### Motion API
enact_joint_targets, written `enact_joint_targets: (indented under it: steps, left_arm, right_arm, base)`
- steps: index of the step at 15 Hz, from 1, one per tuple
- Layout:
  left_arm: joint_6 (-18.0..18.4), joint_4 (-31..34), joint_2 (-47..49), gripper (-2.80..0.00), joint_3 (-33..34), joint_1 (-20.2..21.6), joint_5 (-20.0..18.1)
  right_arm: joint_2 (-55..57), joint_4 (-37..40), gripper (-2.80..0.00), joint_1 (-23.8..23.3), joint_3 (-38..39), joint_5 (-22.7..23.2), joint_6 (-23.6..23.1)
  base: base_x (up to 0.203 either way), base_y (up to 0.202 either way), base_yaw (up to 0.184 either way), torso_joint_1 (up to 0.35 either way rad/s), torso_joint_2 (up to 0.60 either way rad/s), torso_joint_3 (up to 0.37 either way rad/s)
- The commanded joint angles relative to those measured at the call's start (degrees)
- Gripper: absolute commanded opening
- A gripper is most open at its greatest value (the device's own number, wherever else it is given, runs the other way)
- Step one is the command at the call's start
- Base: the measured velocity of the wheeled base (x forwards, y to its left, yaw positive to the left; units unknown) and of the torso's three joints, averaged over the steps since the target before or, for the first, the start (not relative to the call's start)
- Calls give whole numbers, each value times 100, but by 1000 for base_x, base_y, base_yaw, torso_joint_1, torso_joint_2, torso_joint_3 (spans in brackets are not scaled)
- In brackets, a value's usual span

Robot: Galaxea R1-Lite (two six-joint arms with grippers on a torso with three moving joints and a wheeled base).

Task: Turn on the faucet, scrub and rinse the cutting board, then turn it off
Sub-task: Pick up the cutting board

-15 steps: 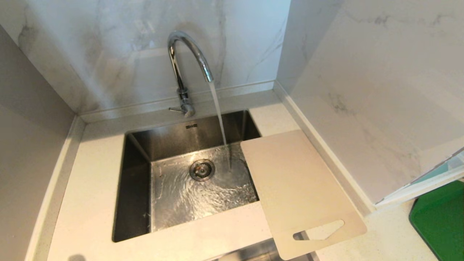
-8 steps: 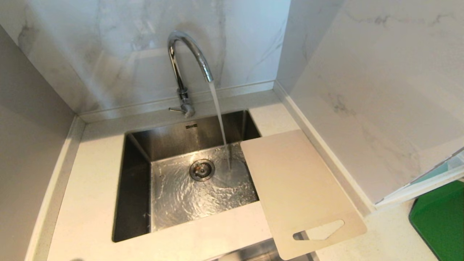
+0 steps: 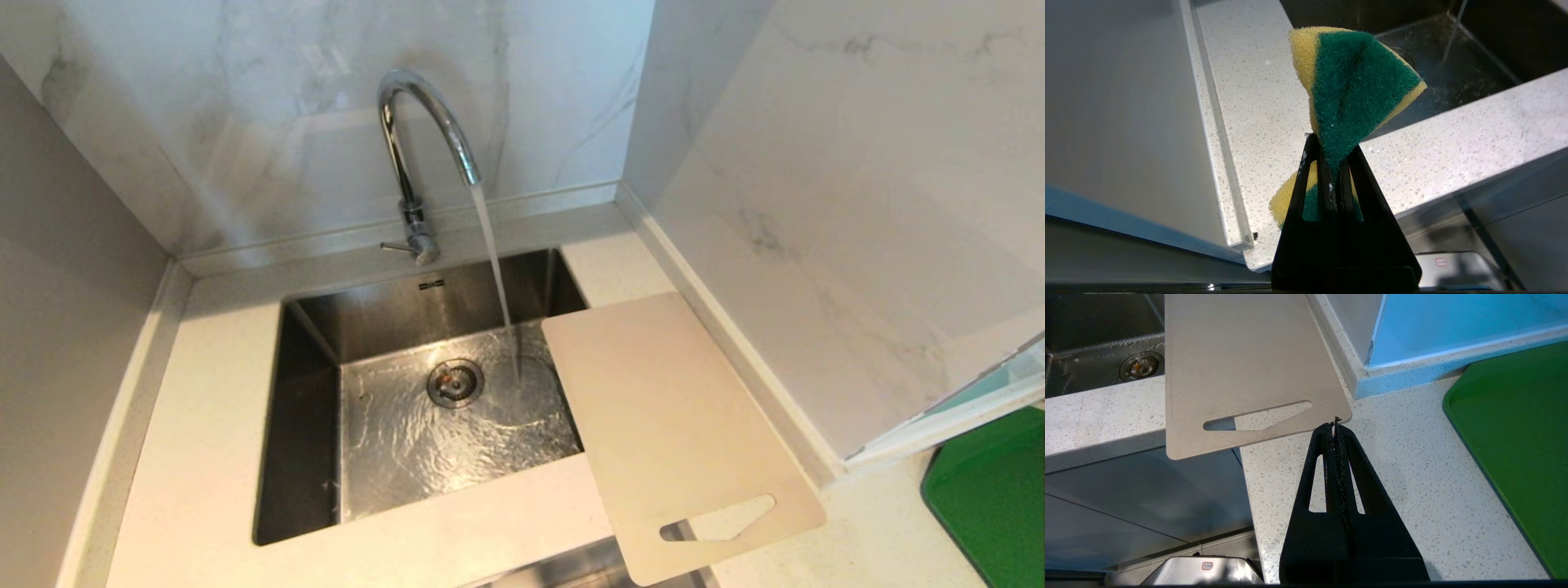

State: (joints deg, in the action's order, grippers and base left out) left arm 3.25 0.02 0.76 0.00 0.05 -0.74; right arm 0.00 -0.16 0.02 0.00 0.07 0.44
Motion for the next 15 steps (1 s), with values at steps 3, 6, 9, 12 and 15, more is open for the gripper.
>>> enact_joint_targets:
  steps: [3, 6, 9, 12, 15]
  left_arm:
    - [-308, -2, -67, -280, 18, 4, 40]
    - [-343, -2, -67, -280, 18, 4, 57]
    - [-343, -2, -67, -280, 18, 4, 57]
    - [-325, -2, -67, -280, 18, 4, 57]
    - [-325, -2, -67, -280, 18, 4, 57]
  right_arm:
    - [0, -2, -280, -1, 0, 1, 0]
    - [0, -2, -280, -1, 0, 1, 0]
    - [0, -2, -280, -2, 0, 1, 0]
    - [0, -2, -280, 6, 0, 1, 0]
    - [0, -2, -280, -2, 0, 1, 0]
  base:
    - [0, 0, 0, 0, 0, 0]
    - [0, 0, 0, 0, 0, 0]
    - [0, 0, 0, 0, 0, 0]
    - [0, 0, 0, 0, 0, 0]
    - [0, 0, 0, 0, 0, 0]
